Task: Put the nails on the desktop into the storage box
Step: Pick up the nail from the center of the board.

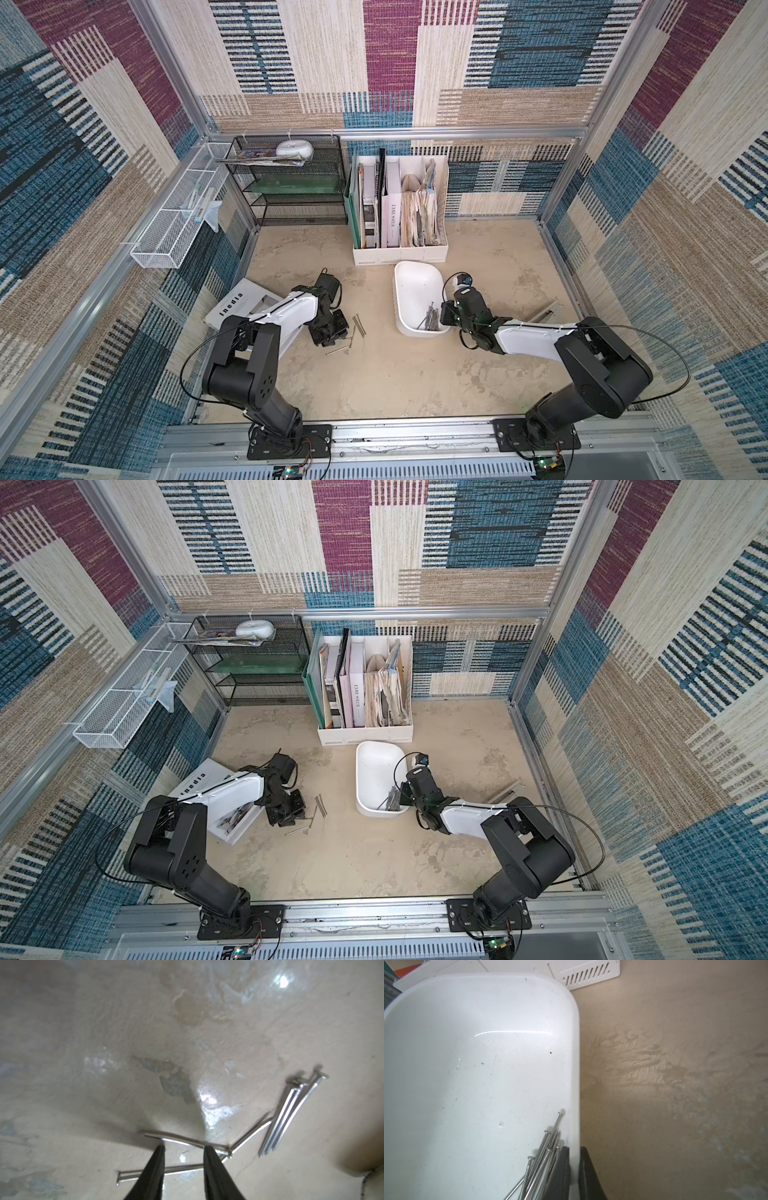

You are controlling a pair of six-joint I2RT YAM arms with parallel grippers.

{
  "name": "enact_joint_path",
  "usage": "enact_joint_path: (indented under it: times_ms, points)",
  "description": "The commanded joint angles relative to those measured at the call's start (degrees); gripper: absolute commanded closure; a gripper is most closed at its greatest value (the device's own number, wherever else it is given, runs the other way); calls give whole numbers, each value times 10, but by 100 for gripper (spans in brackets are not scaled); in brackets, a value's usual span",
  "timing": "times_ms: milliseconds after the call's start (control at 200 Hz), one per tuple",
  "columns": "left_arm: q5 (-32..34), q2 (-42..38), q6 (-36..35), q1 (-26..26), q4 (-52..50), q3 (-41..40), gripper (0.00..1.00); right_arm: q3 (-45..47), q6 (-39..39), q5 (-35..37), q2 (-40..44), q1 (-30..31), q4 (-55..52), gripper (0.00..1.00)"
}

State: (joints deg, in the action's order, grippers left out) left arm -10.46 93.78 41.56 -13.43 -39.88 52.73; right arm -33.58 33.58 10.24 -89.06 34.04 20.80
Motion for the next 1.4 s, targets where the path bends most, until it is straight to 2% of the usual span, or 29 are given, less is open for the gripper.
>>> enact_joint_path:
  times_ms: [0,491,861,1112,1297,1392]
  points:
    - [8,13,8,1,-8,3,64,1,-12,-11,-8,1,-28,100]
    - [28,66,18,1,-30,36,64,0,-31,-21,-31,0,-9,100]
    - [13,96,40,1,-9,56,64,2,-33,-29,-37,1,1,100]
    - [21,147,19,-1,-21,104,66,3,-39,-29,-33,1,-2,100]
    - [1,177,4,-4,-12,113,74,-3,-39,-34,-34,0,-4,100]
    - [-2,181,-2,-3,-1,104,86,-4,-41,-33,-32,1,-7,100]
